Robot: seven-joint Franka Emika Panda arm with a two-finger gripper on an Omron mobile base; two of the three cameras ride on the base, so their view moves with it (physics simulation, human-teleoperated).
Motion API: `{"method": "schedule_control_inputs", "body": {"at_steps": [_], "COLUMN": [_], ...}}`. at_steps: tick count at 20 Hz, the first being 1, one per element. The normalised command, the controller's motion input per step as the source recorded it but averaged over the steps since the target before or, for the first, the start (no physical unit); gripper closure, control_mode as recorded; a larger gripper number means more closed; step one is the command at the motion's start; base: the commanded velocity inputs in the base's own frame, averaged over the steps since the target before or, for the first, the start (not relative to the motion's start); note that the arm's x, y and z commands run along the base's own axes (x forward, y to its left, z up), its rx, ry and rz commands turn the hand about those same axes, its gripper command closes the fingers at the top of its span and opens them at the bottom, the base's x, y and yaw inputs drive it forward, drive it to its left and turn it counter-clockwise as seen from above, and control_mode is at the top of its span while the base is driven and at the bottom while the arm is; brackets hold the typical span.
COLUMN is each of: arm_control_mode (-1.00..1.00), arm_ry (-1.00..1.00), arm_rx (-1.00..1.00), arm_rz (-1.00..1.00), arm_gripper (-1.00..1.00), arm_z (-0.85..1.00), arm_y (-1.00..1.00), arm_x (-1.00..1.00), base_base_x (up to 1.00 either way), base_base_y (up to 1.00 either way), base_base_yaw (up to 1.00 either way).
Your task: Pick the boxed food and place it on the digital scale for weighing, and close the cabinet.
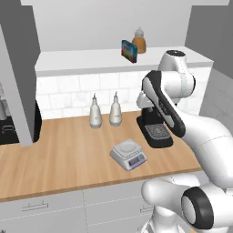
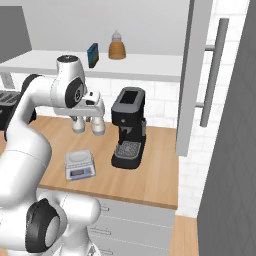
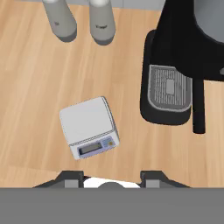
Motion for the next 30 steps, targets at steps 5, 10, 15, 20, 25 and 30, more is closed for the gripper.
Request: {"method": "schedule_control_inputs", "body": {"at_steps": [5, 10, 15, 20, 25, 30], "arm_control_mode": [-1.00, -1.00, -1.00, -1.00, -1.00, -1.00], "arm_ry": [-0.02, -0.12, -0.17, -0.18, -0.22, -0.16], "arm_rx": [0.00, 0.00, 0.00, 0.01, 0.03, 0.00], "arm_rz": [0.00, 0.01, 0.03, 0.02, 0.03, 0.06], "arm_gripper": [-1.00, -1.00, -1.00, -1.00, -1.00, -1.00], "arm_z": [0.03, 0.54, 0.91, 1.00, 0.92, 0.57], "arm_y": [0.00, 0.00, 0.00, 0.04, 0.07, 0.27], "arm_x": [-0.21, -0.22, -0.09, 0.00, 0.00, 0.16], "base_base_x": [0.00, 0.00, 0.00, 0.00, 0.00, 0.00], "base_base_y": [0.00, 0.00, 0.00, 0.00, 0.00, 0.00], "base_base_yaw": [0.00, 0.00, 0.00, 0.00, 0.00, 0.00]}}
